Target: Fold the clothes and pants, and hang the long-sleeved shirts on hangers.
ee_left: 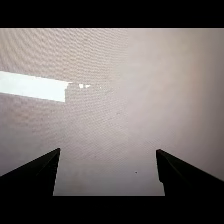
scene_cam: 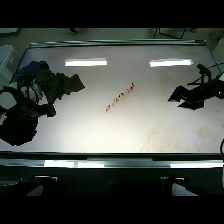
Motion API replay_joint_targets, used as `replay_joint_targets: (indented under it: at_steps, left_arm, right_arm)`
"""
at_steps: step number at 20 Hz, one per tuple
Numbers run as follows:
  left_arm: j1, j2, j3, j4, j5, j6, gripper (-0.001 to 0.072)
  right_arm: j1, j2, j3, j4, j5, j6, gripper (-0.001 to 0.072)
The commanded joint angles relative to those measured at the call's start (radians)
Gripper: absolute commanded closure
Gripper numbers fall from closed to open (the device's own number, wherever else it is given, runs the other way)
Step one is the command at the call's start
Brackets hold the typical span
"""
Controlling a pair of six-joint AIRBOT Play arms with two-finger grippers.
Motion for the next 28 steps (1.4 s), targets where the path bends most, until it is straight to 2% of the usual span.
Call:
replay_joint_targets:
  at_steps: [1,12,14,17,20,22,25,26,27,28]
  left_arm:
    - [0.000,0.000,0.000,0.000,0.000,0.000,0.0000]
    - [0.000,0.000,0.000,0.000,0.000,0.000,0.0000]
    - [-0.001,-0.001,-0.001,0.000,0.024,-0.002,0.0000]
    - [0.000,-0.013,-0.001,0.000,0.211,0.005,0.0000]
    - [-0.001,-0.016,-0.001,-0.079,0.364,-0.063,-0.0001]
    - [-0.001,-0.016,-0.001,-0.135,0.609,-0.063,-0.0001]
    - [0.010,-0.038,-0.001,-0.135,0.975,-0.063,-0.0001]
    - [0.033,-0.071,0.008,-0.136,1.032,-0.068,-0.0001]
    - [0.075,-0.128,0.037,-0.137,1.006,-0.102,-0.0001]
    - [0.136,-0.208,0.091,-0.151,0.893,-0.176,-0.0001]
  right_arm:
    - [0.001,-0.001,0.000,0.000,0.000,0.000,0.0084]
    - [0.001,-0.001,0.000,0.000,0.000,0.000,0.0084]
    - [0.001,-0.001,0.000,0.004,-0.073,0.000,0.0085]
    - [0.001,-0.001,0.000,0.004,-0.134,0.000,0.0084]
    - [0.001,-0.001,0.000,-0.004,-0.142,0.000,0.0084]
    - [0.001,-0.001,0.000,-0.022,-0.175,0.000,0.0084]
    - [0.001,-0.002,0.000,-0.053,-0.196,0.000,0.0086]
    - [0.001,-0.002,0.000,-0.061,-0.196,0.000,0.0087]
    - [0.001,-0.002,0.000,-0.064,-0.200,0.000,0.0086]
    - [0.001,-0.002,0.000,-0.064,-0.204,0.000,0.0086]
